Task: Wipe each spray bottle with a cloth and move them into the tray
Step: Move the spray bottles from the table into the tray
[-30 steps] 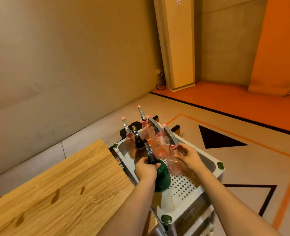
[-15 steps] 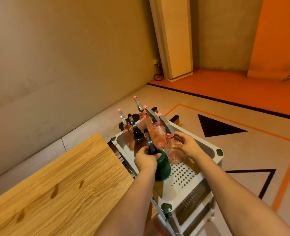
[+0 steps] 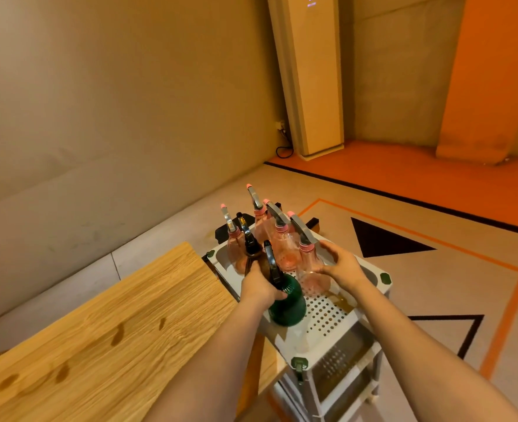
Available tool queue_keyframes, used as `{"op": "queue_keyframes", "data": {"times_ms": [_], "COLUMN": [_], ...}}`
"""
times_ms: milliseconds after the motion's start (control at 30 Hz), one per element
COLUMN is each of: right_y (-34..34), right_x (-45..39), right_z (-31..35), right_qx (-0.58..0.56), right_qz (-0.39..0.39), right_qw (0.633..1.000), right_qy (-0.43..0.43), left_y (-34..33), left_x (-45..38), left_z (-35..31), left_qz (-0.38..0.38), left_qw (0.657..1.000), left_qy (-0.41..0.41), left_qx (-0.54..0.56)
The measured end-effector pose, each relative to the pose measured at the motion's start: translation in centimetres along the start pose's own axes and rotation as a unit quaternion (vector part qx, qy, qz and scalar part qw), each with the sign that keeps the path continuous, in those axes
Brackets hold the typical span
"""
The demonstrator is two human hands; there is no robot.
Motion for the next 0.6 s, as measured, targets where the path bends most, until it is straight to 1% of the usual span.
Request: {"op": "queue_keyframes", "data": {"times_ms": [67, 100, 200, 233, 300, 333, 433, 600], "right_y": [0.4, 0.5, 1.0, 1.1, 0.3, -0.7, -5.8, -15.6], "right_x": [1.4, 2.2, 4.9, 5.9, 7.9, 8.7, 10.8, 14.5], "right_z": [0.5, 0.9, 3.0, 4.1, 6.7, 8.1, 11.5, 15.6], "right_qx": [0.003, 0.001, 0.018, 0.051, 0.132, 0.165, 0.246, 0.359], "right_qz": [-0.015, -0.022, -0.070, -0.093, -0.121, -0.116, -0.043, 0.055], "right_qw": [1.000, 1.000, 0.997, 0.993, 0.981, 0.975, 0.957, 0.911], "right_qy": [-0.003, 0.001, 0.033, 0.046, 0.076, 0.096, 0.150, 0.196], "left_y": [0.7, 1.2, 4.1, 5.2, 6.8, 7.3, 9.1, 12.4], "left_x": [0.9, 1.3, 3.7, 4.7, 6.4, 7.0, 9.0, 13.2], "left_z": [-0.4, -0.5, -0.2, 0.4, 2.2, 3.3, 7.0, 12.9], "left_qz": [0.001, -0.010, -0.091, -0.118, -0.138, -0.136, -0.136, -0.164], "left_qw": [0.999, 0.997, 0.982, 0.975, 0.961, 0.956, 0.951, 0.940], "left_qy": [-0.023, -0.040, -0.100, -0.115, -0.122, -0.116, -0.085, -0.056], "left_qx": [-0.047, -0.071, -0.129, -0.150, -0.207, -0.233, -0.266, -0.295]}}
Point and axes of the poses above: each hand's wrist, its own x-axis away from the middle knuckle, its own y-axis out of the back of the hand, z = x × y, the point moved 10 cm from there along -x, towards the middle knuckle, and after that the axes turned 11 degrees about -x, right-handed, at the moved point
